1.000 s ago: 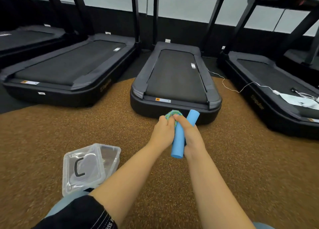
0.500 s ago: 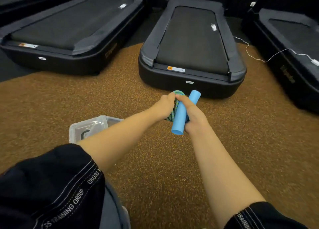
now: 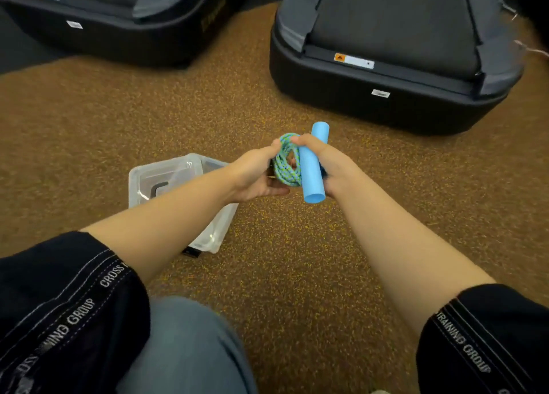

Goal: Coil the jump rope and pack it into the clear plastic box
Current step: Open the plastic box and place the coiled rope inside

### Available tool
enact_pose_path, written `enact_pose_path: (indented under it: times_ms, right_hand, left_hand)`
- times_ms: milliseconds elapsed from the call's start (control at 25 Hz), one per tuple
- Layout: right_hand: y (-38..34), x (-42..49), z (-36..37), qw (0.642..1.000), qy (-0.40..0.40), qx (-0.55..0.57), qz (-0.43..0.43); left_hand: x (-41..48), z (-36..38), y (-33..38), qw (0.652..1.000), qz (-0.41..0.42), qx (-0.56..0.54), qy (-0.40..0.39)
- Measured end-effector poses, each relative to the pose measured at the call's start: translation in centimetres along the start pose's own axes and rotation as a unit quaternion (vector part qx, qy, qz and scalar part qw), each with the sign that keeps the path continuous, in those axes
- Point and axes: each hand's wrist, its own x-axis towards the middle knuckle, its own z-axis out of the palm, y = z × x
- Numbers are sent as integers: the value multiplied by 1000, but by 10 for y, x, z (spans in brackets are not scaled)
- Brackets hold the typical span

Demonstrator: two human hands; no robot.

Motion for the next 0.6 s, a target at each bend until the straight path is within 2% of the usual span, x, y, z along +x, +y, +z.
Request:
enact_pose_path:
  times_ms: [240, 400, 520, 600]
  right_hand:
    - [28, 53, 30, 992, -31, -112, 48]
    - [44, 82, 50, 987, -37, -147, 57]
    - [56, 105, 66, 978, -56, -185, 73]
    - [64, 120, 76, 974, -65, -202, 80]
  left_hand:
    - [31, -60, -50, 996, -50, -55, 50]
    - [37, -99, -67, 990, -59, -89, 95]
    - [32, -132, -76, 971, -36, -129, 199]
    - [28, -158, -85, 938, -25, -144, 314]
